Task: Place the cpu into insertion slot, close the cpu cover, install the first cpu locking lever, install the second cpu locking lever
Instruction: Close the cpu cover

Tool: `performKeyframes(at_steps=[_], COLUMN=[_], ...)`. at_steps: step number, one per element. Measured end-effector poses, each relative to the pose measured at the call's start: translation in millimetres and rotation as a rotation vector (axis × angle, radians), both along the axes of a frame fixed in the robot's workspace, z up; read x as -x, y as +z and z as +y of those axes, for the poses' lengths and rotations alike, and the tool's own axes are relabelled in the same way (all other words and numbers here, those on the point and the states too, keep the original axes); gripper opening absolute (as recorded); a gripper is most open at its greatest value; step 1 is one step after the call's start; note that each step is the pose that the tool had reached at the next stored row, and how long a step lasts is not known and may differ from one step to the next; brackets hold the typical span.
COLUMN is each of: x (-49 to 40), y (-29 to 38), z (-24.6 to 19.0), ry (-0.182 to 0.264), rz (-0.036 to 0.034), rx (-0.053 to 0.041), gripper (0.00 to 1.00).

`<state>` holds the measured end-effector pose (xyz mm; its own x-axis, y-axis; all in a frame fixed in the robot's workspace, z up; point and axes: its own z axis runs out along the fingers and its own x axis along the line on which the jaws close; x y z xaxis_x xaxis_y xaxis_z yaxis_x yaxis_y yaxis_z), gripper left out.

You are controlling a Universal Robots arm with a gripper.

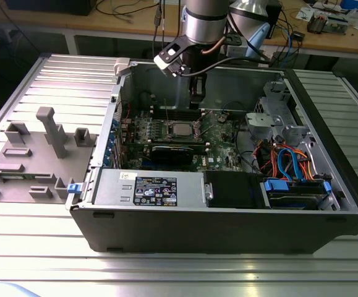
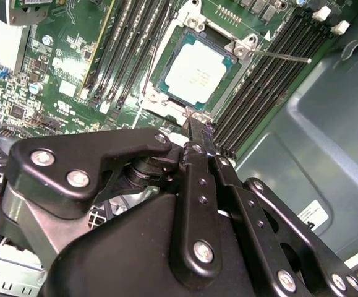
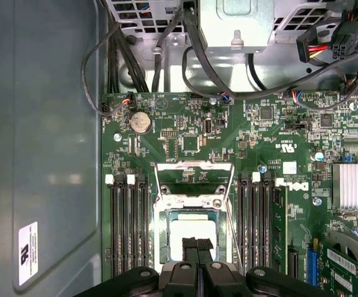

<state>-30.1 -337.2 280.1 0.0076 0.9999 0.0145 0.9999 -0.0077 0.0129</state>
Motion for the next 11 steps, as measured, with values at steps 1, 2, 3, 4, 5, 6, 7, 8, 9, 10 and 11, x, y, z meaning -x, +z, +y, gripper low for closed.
performKeyframes(at_steps=[1,2,3,4,5,6,7,8,9,10,11], x=[-1.3,-2.6,-3.8,-4.2,-4.9,-5.2,-5.4,-5.7,-5.8,-6.1,-6.4], y=[0.0,0.0,0.0,0.0,0.0,0.0,0.0,0.0,0.0,0.0,0.0], z=[0.0,0.0,0.0,0.0,0.0,0.0,0.0,0.0,0.0,0.0,0.0], ry=[0.0,0.0,0.0,0.0,0.0,0.0,0.0,0.0,0.0,0.0,0.0], rz=[0.0001,0.0001,0.0001,0.0002,0.0003,0.0002,0.0003,0.0003,0.0002,0.0003,0.0002], rx=[0.0,0.0,0.0,0.0,0.0,0.0,0.0,0.0,0.0,0.0,0.0], gripper=[0.11,0.11,0.11,0.11,0.11,0.11,0.11,0.11,0.11,0.11,0.11])
